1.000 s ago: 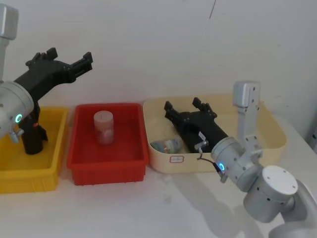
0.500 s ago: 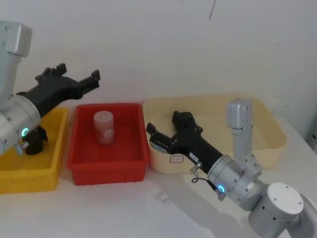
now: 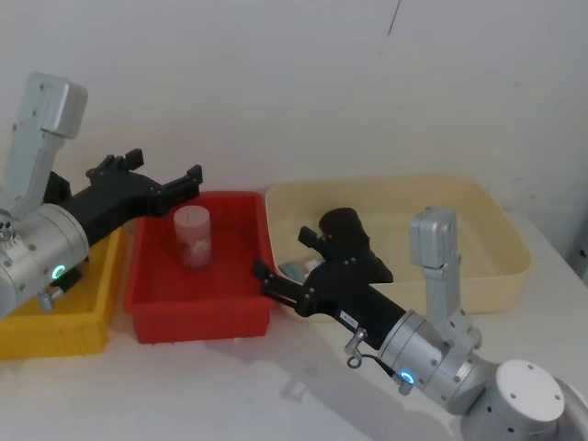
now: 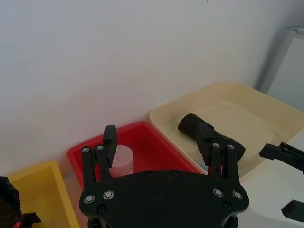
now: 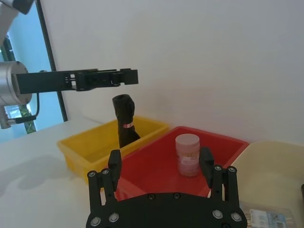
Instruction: Pick up the garbage bag with the one hand and transfer it to the other hand.
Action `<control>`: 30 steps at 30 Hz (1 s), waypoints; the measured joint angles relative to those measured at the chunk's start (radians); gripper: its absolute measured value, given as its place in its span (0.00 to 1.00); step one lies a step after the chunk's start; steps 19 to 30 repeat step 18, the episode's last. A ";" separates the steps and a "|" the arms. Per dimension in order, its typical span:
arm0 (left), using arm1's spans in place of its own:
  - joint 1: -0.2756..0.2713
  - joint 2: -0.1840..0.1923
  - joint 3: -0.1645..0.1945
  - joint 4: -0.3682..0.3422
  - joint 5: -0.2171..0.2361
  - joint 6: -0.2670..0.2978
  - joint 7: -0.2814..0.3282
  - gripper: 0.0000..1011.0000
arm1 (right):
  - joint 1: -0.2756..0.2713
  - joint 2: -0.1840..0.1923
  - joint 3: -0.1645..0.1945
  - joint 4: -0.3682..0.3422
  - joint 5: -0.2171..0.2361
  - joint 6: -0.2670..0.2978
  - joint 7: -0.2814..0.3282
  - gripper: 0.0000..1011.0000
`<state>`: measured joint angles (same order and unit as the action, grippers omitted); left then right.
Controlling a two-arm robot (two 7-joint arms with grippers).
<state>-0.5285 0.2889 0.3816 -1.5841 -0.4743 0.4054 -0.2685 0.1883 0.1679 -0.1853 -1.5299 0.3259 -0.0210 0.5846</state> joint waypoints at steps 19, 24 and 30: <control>0.005 0.009 0.015 0.005 0.002 -0.002 -0.014 0.99 | -0.018 0.010 -0.014 -0.013 0.005 -0.015 0.023 0.99; 0.005 0.009 0.015 0.005 0.002 -0.002 -0.014 0.99 | -0.018 0.010 -0.014 -0.013 0.005 -0.015 0.023 0.99; 0.005 0.009 0.015 0.005 0.002 -0.002 -0.014 0.99 | -0.018 0.010 -0.014 -0.013 0.005 -0.015 0.023 0.99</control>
